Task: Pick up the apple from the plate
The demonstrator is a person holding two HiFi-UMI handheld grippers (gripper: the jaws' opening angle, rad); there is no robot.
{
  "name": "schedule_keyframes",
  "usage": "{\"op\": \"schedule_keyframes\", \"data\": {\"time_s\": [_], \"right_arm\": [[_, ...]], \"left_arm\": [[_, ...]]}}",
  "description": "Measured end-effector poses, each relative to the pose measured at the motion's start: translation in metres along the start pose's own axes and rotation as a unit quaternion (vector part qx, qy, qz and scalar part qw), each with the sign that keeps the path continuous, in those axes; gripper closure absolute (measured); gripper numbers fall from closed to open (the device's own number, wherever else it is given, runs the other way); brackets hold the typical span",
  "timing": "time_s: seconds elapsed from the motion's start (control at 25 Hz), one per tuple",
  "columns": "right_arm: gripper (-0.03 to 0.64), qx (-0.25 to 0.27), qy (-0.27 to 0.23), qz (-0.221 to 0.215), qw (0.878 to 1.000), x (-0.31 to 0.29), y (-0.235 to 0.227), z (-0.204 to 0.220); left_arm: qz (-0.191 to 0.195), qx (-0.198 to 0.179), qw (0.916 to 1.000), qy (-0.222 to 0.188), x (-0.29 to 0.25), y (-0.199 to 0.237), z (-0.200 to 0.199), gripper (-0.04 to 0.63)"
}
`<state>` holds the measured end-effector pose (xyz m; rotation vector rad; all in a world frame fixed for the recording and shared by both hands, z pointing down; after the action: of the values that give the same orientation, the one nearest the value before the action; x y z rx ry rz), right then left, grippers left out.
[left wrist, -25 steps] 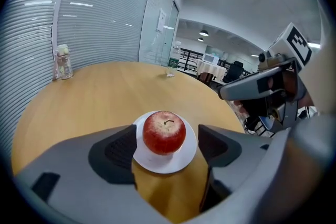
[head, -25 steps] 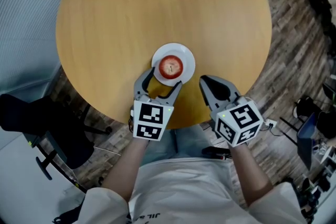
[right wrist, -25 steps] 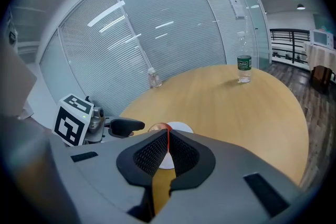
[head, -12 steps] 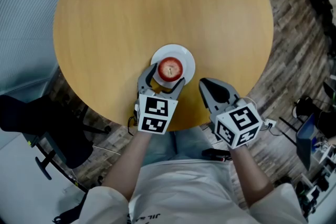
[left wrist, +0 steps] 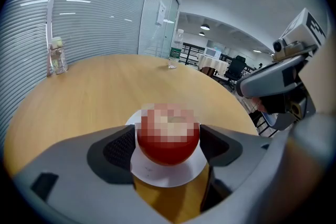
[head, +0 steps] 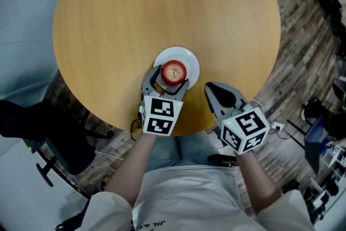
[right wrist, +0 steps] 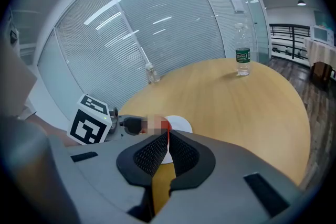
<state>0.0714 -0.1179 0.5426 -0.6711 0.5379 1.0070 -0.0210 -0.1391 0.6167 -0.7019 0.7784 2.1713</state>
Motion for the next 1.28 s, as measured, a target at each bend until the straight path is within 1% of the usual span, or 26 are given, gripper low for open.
{"op": "schedule_keyframes", "data": {"time_s": [0.12,0.44,0.76,1.04,1.28], "right_arm": [[0.584,-0.002,0.0,0.002,1.0,0.0,0.0,0.001],[0.584,-0.001,0.0,0.002,1.0,0.003,0.001,0.002],[0.584,0.001,-0.011,0.001,1.0,0.01,0.003,-0.003],[0.584,0.008,-0.025,0.002,1.0,0.023,0.011,-0.007],[0.584,0.014,-0.039,0.002,0.999,0.041,0.022,-0.01]], "left_arm": [[0.0,0.002,1.0,-0.003,0.0,0.001,0.0,0.225],[-0.004,-0.002,0.9999,-0.009,0.002,0.002,-0.002,0.229],[-0.007,-0.009,0.9998,-0.017,0.011,-0.003,-0.008,0.229],[-0.009,-0.011,0.9994,-0.033,0.032,-0.011,-0.013,0.229],[-0.006,-0.012,0.9985,-0.054,0.062,-0.025,-0.022,0.229]]}}
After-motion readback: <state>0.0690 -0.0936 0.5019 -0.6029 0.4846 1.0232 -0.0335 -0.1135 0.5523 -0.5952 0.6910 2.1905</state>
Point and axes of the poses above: the fingertips, and each gripper's own axes: x backward along the fingers, y to its left, z out of its underside, the point moved 1 cm from there along x, backward along the fingers, and after that the axes turned 11 degrees about z, right-handed, at the moved point
